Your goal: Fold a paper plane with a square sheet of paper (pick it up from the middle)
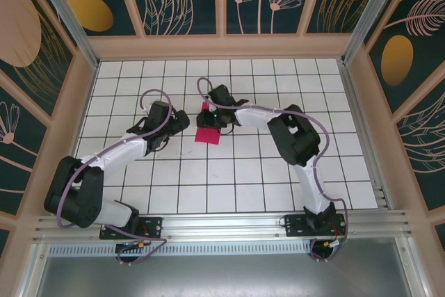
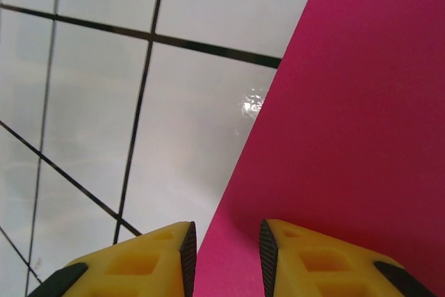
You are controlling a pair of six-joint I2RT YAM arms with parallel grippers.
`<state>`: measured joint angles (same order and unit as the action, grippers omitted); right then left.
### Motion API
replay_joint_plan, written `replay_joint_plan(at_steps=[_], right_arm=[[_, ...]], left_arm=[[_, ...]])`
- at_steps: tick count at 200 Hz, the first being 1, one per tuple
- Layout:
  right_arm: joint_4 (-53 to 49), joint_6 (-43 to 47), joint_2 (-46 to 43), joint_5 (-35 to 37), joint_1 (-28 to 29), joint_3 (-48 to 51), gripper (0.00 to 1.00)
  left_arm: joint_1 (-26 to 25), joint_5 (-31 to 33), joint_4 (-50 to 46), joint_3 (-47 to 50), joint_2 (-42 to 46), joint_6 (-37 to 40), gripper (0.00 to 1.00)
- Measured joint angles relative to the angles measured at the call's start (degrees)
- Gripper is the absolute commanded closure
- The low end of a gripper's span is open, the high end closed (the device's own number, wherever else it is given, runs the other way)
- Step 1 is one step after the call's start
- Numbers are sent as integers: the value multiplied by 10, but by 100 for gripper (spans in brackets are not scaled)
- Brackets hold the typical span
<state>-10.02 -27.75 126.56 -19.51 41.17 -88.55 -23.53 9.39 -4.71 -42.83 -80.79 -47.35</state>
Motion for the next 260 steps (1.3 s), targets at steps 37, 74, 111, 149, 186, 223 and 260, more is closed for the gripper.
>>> replay_joint_plan(at_steps=[37, 74, 111, 149, 186, 223, 260], right_arm=[[-36, 32, 13, -1, 1, -21, 68], [-35, 74, -21, 0, -2, 31, 69], [-36, 81, -94, -8, -19, 130, 65], [4, 23, -216, 3, -58, 239, 51], [63, -48, -304, 5, -114, 319, 46], [75, -110, -311, 3, -130, 369, 44], [83, -157, -311, -5, -129, 392, 44]], left_arm=[[0, -12, 9, 14, 6, -10, 2], [0, -60, 36, 11, -5, -9, 9], [0, -153, 97, 7, -49, -6, 29], [-5, -250, 154, -26, -108, -16, 48], [-34, -303, 185, -88, -177, -24, 60], [-54, -321, 175, -157, -253, -23, 63], [-57, -319, 148, -193, -299, -20, 64]])
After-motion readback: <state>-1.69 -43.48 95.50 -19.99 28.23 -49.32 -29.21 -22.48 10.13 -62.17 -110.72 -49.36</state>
